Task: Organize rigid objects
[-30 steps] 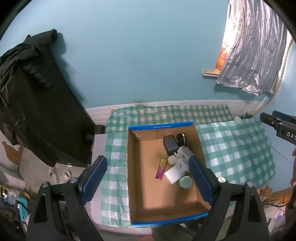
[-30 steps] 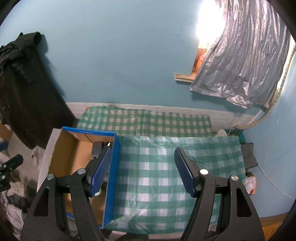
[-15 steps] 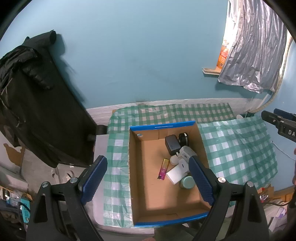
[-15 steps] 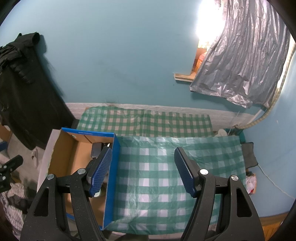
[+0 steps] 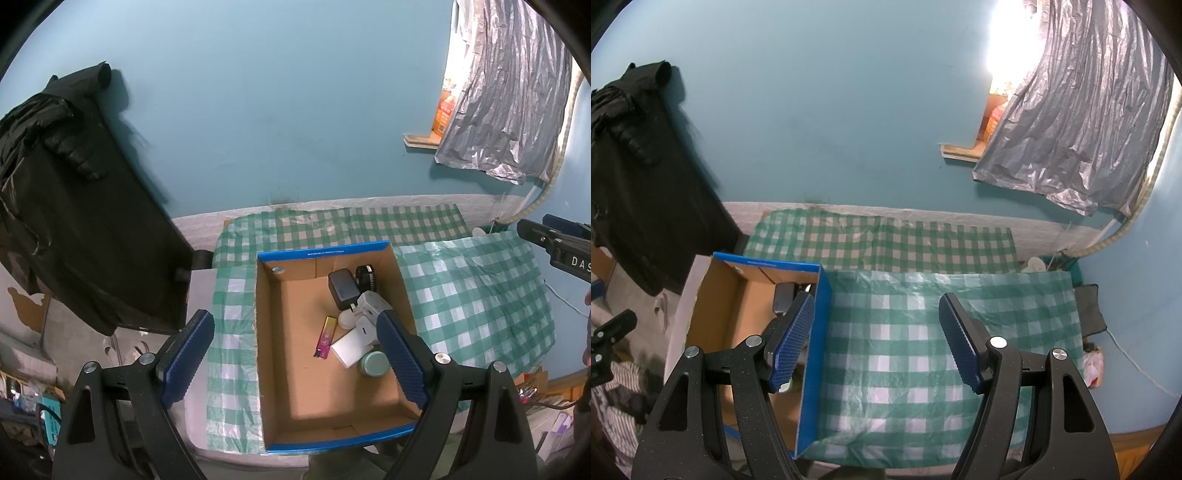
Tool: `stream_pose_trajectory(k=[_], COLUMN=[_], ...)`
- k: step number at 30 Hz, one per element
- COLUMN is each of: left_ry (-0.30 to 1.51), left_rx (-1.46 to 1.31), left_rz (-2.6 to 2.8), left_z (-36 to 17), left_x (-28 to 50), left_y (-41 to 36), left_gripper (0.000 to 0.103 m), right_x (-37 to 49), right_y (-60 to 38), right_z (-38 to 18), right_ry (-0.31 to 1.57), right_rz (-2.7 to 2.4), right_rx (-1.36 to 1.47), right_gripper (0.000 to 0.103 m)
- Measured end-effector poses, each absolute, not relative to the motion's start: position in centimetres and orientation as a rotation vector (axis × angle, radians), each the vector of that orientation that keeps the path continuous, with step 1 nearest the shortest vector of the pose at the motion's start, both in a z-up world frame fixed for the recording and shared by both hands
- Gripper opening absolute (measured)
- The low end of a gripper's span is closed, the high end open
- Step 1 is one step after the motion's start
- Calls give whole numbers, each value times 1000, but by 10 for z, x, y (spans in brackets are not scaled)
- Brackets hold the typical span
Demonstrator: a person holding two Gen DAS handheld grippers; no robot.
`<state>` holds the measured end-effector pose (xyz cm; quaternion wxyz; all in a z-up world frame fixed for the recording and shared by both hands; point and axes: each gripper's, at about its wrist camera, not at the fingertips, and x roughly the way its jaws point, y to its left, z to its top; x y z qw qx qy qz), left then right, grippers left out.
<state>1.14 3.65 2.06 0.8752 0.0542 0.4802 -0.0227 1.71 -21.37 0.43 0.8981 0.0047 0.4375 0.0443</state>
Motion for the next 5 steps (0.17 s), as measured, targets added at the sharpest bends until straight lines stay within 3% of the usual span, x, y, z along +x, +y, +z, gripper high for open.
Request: stream_pose_trajectory(k=[5], left_ry=[996], left_rx=[107], left_rz=[-48], left_z=[22], left_x=[11], left_y=[36], left_gripper=[91], right_x=[17], right_y=[-214], right_z=[4], right_ry=[906], right_rz=[91], right_rx=[11], right_gripper=[69])
